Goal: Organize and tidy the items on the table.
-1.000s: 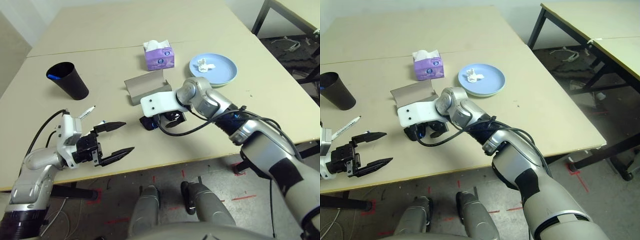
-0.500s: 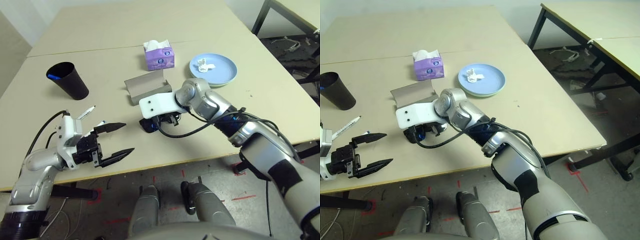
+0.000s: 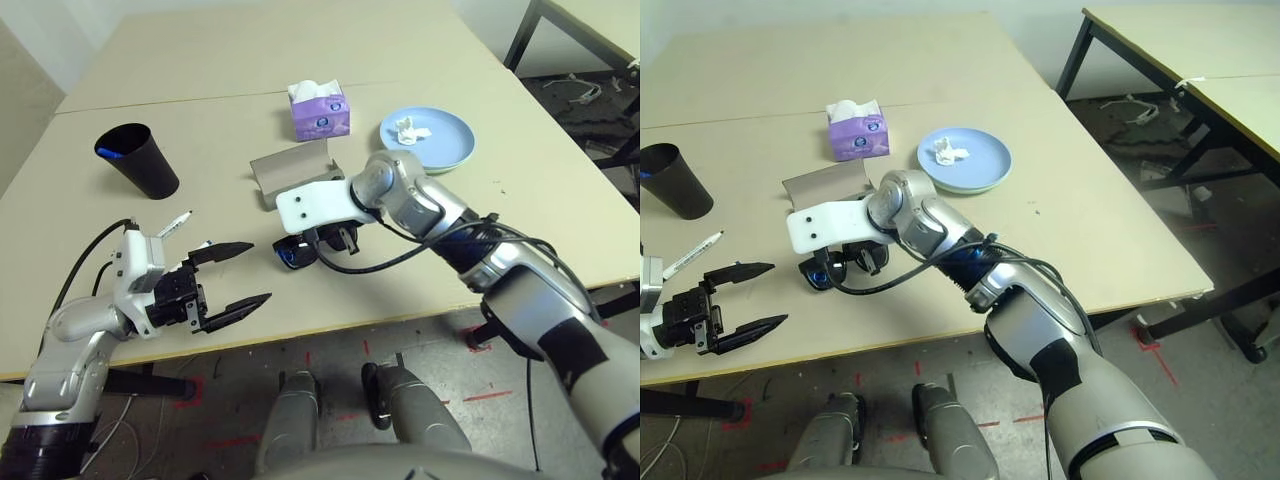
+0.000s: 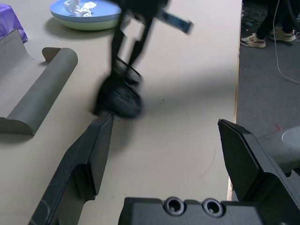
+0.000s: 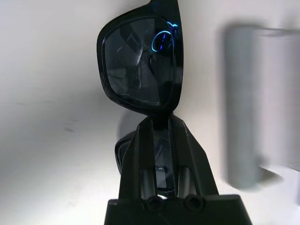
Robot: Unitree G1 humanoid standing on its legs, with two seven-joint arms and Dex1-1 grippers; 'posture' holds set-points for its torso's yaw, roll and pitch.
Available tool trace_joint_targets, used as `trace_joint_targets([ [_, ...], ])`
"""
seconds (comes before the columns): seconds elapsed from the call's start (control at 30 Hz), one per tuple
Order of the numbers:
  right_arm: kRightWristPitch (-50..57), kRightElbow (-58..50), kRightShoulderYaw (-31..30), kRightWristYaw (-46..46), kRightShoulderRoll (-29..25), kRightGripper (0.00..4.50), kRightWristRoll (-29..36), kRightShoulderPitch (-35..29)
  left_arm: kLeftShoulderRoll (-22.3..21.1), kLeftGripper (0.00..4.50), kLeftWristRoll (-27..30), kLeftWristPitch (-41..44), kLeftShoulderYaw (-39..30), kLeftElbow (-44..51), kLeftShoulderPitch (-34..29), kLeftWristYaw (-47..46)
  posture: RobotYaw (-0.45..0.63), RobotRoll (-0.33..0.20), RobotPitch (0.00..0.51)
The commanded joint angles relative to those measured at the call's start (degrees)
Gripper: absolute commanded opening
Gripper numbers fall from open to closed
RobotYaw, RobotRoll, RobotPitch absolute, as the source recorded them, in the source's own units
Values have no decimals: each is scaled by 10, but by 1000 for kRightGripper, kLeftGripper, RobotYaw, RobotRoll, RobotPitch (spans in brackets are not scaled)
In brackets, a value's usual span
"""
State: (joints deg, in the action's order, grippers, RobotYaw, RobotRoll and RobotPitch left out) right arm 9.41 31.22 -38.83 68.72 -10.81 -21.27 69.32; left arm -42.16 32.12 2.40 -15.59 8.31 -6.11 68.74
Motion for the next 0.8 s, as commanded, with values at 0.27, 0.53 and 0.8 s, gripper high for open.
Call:
trace_joint_targets([
  [0.27, -105, 193, 34, -139, 64, 159, -27, 82, 5, 4500, -6, 21, -26, -18, -7, -59, 7, 0, 174],
  [0.53, -177, 336, 33, -288, 115, 159, -63, 130, 21, 4500, 25, 52, -54, 9, -23, -102, 22, 0, 177],
  [0.8, -201, 394, 39, -356, 136, 159, -81, 152, 37, 4500, 26, 56, -52, 35, -38, -119, 31, 0, 177],
])
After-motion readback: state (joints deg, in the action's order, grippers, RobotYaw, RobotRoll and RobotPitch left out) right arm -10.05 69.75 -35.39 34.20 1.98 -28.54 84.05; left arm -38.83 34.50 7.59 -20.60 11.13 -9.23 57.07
